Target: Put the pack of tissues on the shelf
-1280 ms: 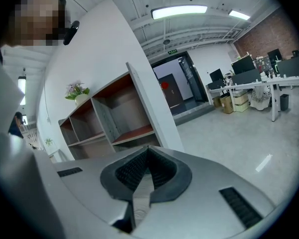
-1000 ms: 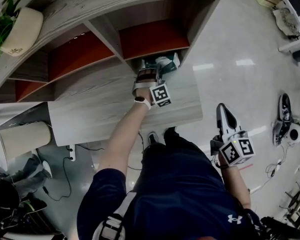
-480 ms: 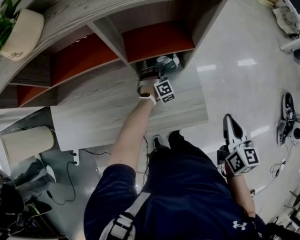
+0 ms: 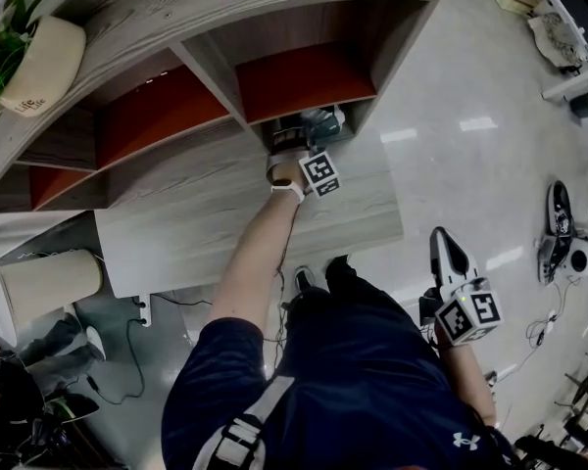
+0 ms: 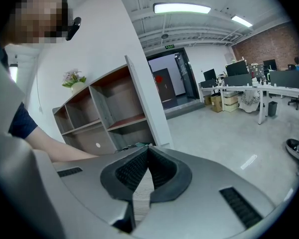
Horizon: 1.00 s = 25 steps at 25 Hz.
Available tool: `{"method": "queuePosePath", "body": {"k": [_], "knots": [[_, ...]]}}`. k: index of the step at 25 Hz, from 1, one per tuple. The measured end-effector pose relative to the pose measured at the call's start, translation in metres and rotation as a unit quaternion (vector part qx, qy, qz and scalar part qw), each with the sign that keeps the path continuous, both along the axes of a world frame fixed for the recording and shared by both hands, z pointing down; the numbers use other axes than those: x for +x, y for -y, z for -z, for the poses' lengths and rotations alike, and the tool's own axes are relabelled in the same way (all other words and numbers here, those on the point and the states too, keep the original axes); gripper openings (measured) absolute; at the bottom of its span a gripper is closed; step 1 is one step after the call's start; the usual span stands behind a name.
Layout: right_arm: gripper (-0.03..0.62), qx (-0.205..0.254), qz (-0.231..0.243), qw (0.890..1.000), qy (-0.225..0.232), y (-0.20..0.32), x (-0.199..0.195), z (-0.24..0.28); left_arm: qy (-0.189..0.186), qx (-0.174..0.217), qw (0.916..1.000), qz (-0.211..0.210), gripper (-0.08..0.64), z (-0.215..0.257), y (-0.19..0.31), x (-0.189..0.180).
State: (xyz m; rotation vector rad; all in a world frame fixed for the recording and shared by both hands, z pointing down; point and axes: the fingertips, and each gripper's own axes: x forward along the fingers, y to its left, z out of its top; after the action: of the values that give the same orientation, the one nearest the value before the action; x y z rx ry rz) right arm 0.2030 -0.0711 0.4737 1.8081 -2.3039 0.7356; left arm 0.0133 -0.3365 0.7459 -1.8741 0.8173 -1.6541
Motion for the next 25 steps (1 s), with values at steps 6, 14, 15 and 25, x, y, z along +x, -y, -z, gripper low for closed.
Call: {"method": "queuePosePath", "body": {"k": [6,14,15,25], "knots": [[0.009,0.008,0.011,1.0,0.009,0.002,-0.012,0.003,-0.032,0.024,0.9992,0.008,0.371,0.029,-0.004,-0.001],[0.009,0.026,0.033,0.999,0.024,0.007,-0.037,0.013,-0.075,0.047,0.996,0.008,0.373,0.072,-0.028,-0.011],[0.009,0.028,0.037,0.999,0.027,0.007,-0.041,0.013,-0.079,0.05,0.9955,0.008,0.373,0.079,-0.033,-0.015],[0.009,0.054,0.056,0.995,0.054,0.014,-0.062,0.027,-0.177,0.08,0.981,0.013,0.368,0.188,-0.093,-0.025]]}}
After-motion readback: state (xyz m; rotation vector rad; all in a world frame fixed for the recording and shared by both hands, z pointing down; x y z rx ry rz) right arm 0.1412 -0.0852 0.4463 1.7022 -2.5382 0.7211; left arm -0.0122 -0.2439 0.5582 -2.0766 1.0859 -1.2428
